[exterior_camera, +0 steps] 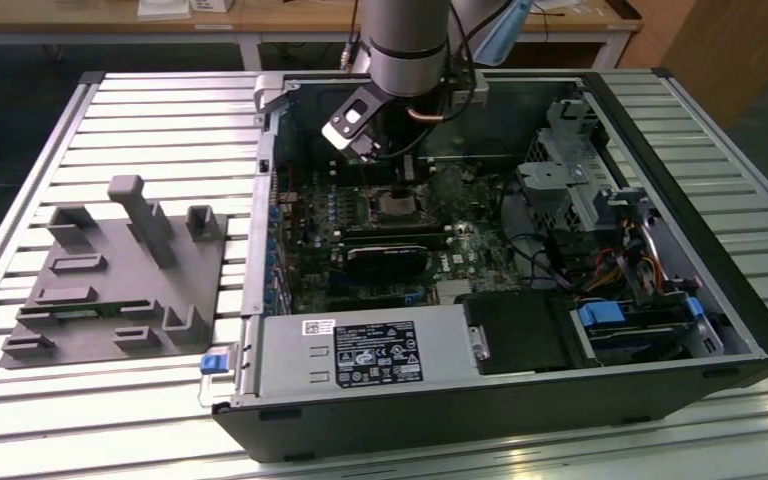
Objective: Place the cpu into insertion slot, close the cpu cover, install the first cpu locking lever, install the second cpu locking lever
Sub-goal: 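Place the cpu into insertion slot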
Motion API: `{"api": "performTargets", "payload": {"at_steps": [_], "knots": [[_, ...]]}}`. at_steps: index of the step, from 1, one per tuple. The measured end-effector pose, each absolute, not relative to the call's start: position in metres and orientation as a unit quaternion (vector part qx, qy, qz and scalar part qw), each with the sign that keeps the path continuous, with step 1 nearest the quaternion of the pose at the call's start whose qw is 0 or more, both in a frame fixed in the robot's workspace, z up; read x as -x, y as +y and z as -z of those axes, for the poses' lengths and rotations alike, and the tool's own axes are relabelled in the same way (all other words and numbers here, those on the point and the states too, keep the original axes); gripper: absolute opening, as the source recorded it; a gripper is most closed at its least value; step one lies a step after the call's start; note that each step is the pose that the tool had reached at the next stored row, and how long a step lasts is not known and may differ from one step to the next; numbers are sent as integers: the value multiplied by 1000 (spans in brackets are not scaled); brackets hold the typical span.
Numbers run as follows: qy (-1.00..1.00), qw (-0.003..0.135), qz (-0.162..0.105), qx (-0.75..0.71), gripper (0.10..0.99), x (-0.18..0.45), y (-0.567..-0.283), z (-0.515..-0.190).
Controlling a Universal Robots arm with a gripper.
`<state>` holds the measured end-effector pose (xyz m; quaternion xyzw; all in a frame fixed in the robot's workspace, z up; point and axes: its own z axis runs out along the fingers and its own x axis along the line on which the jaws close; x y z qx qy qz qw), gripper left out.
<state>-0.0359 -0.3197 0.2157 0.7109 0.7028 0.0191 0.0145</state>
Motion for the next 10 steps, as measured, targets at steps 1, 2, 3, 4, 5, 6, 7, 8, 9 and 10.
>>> {"api": "performTargets", "payload": {"at_steps": [1, 2, 3, 4, 5, 6, 7, 8, 9, 10], "knots": [[703, 15, -19, -711, 106, 36, -320, -217], [703, 15, -19, -711, 106, 36, -320, -219], [703, 15, -19, -711, 106, 36, -320, -221], [703, 15, -19, -711, 106, 36, -320, -223], [703, 15, -19, -711, 106, 36, -320, -226], [703, 15, -19, -711, 106, 36, -320, -228], [703, 15, -19, -711, 106, 36, -320, -230], [703, 15, -20, -711, 106, 36, -320, -232], [703, 15, -20, -711, 106, 36, -320, -233], [703, 15, -20, -711, 106, 36, -320, -235]]}}
